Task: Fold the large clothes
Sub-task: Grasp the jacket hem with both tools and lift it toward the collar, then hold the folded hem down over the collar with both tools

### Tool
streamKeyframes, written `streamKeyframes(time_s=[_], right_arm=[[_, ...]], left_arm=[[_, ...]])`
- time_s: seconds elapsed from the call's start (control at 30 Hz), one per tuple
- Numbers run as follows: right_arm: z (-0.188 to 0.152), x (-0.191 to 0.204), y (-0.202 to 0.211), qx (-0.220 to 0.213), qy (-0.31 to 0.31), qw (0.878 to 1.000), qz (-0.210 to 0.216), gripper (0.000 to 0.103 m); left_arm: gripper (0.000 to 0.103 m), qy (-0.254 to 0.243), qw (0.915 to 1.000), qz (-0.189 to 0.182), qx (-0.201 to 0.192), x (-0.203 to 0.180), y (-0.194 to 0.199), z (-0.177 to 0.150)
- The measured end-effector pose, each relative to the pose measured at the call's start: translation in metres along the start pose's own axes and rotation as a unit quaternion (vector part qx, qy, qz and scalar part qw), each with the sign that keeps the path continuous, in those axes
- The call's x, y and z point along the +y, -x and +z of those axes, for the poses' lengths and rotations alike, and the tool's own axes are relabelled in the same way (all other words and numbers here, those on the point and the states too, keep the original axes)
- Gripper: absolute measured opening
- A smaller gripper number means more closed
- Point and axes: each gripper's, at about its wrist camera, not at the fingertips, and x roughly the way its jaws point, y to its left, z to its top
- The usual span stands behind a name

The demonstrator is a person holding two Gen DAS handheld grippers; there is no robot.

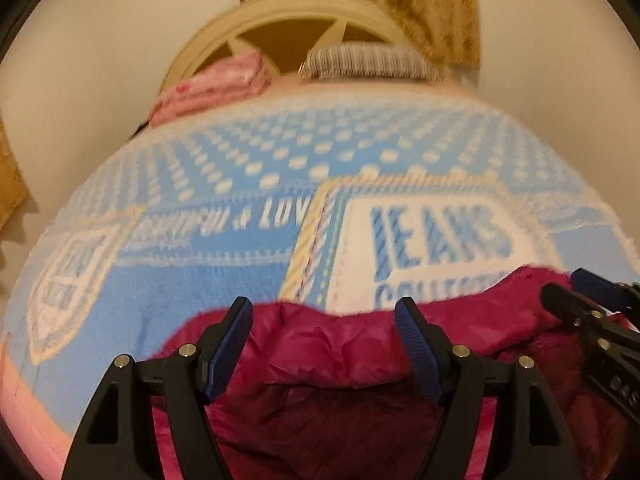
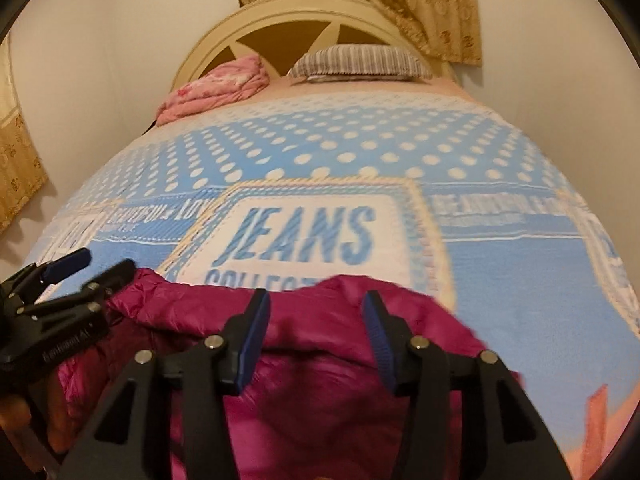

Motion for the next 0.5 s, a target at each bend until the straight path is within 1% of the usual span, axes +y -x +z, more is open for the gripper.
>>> streamKeyframes(time_s=[0.07, 0.13, 0.23, 0.3, 0.5], right_arm=[[-0.006, 0.006, -0.013, 0.009, -0.002, 1.0, -0.001, 0.052], [-0.016, 0.008, -0.021, 0.02, -0.003, 1.0, 0.006, 0.052], [-0.032, 0.006, -0.031, 0.035, 0.015, 0.999, 0.0, 0.051], [-0.039, 0.002, -0.034, 0.038, 0.014, 0.999, 0.004, 0.05], [-0.047, 0.002, -0.04, 0.041, 0.015, 0.999, 0.003, 0.05]], left_arm=[[0.074, 0.013, 0.9995, -0.007, 0.028, 0.004, -0.019, -0.011], [0.074, 0.017, 0.9991, -0.008, 0.038, 0.006, -0.029, -0.021], [0.074, 0.021, 0.9991, -0.012, 0.034, 0.008, -0.03, -0.029], [0.076, 0.016, 0.9992, -0.008, 0.036, 0.006, -0.033, -0.031], [0.079, 0.01, 0.9992, 0.003, 0.038, 0.003, -0.042, -0.036]])
